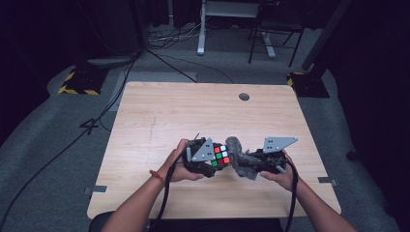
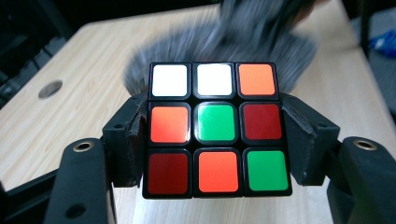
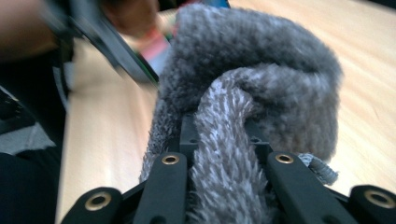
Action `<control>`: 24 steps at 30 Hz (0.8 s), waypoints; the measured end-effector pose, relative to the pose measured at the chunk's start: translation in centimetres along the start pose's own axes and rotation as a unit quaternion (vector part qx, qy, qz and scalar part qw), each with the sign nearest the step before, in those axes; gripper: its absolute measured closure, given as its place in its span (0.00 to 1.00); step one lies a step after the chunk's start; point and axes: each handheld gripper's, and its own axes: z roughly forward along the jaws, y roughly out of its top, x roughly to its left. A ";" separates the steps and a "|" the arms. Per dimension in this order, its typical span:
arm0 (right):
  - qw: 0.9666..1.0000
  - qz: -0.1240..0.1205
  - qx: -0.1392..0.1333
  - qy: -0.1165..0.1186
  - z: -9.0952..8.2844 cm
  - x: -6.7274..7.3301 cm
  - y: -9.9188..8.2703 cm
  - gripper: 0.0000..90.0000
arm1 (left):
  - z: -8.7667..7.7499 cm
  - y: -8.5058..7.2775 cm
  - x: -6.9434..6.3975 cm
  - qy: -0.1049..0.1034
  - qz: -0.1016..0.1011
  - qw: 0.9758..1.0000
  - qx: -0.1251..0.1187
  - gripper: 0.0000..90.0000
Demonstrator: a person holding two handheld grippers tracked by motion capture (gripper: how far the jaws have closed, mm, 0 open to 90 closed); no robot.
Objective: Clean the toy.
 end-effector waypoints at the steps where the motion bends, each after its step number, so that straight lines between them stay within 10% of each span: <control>1: 1.000 -0.014 0.004 -0.005 0.1 0.6 0.5 0.85 | 0.3 0.1 -0.2 0.002 0.004 1.000 0.009 0.38; 10: 0.999 -0.037 0.004 -0.036 -0.1 1.3 1.2 0.85 | 0.5 0.3 -0.3 0.001 0.002 1.000 0.008 0.38; 24: 0.998 0.027 0.058 -0.017 1.8 -1.1 -1.3 0.85 | -0.7 0.7 -0.2 0.010 0.004 1.000 -0.020 0.38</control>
